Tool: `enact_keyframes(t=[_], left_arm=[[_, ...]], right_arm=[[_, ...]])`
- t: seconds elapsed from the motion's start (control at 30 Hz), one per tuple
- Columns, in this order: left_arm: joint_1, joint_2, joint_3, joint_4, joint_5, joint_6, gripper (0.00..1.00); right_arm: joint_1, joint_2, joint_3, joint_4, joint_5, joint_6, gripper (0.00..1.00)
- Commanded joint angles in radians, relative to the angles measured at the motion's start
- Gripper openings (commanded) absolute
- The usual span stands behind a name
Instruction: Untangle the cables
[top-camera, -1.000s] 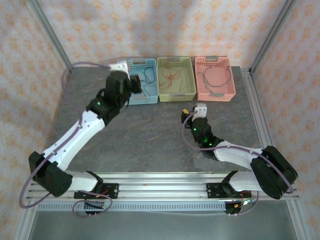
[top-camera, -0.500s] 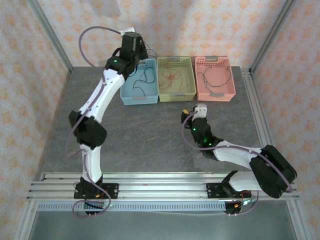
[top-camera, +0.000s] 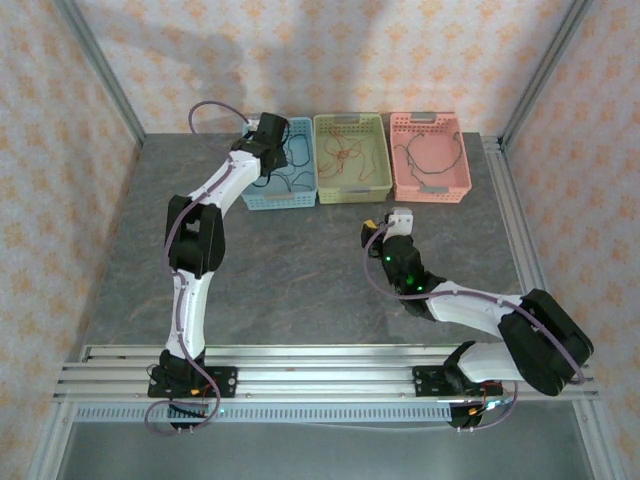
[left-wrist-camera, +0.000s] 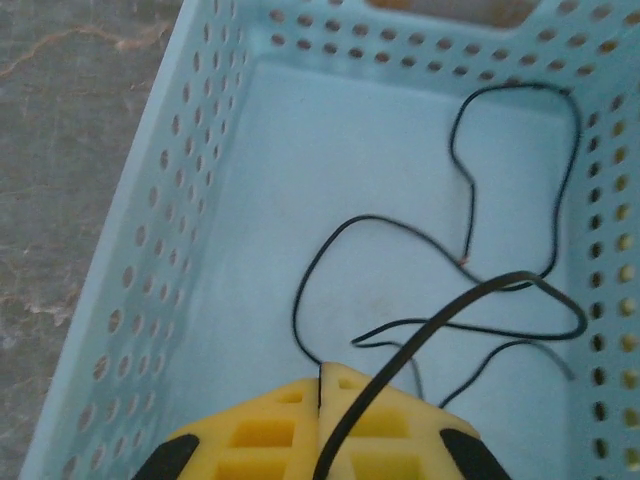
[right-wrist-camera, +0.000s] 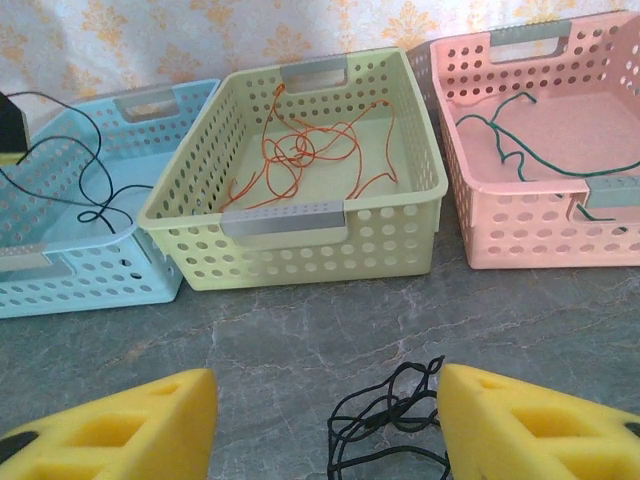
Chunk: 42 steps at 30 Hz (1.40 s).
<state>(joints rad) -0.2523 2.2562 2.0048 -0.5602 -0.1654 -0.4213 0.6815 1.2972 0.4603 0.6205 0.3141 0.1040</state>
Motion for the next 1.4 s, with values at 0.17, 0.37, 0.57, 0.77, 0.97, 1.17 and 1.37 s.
enact_keyframes(t=[0.17, 0.37, 0.57, 0.77, 0.97, 1.17, 1.37], left_arm=[[0.001, -0.125, -0.004, -0.074, -0.023, -0.005, 0.72], [-0.007, -0.366, -0.189, -0.055, 0.060, -0.032, 0.75], [-0.045, -0.650, -0.531, 0.059, 0.118, -0.046, 0.75], [-0.129, -0.768, -0.802, 0.225, 0.274, -0.080, 0.75], [-0.309, -0.703, -0.927, 0.388, 0.245, -0.028, 0.71], [-0.327, -0.694, -1.050, 0.537, 0.306, -0.054, 0.69], [-0.330, -0.721, -1.088, 0.551, 0.295, -0.045, 0.69]], right_arm=[[-0.005, 0.027, 0.045, -0.019, -0.012, 0.001, 0.60], [-0.020, 0.040, 0.077, -0.129, 0.075, 0.066, 0.61], [-0.163, 0.076, 0.089, -0.246, -0.013, 0.286, 0.59], [-0.249, 0.115, 0.130, -0.333, -0.073, 0.343, 0.61], [-0.308, 0.170, 0.133, -0.267, -0.168, 0.344, 0.63], [-0.339, 0.224, 0.138, -0.209, -0.336, 0.374, 0.57], [-0.339, 0.276, 0.189, -0.223, -0.487, 0.382, 0.52]])
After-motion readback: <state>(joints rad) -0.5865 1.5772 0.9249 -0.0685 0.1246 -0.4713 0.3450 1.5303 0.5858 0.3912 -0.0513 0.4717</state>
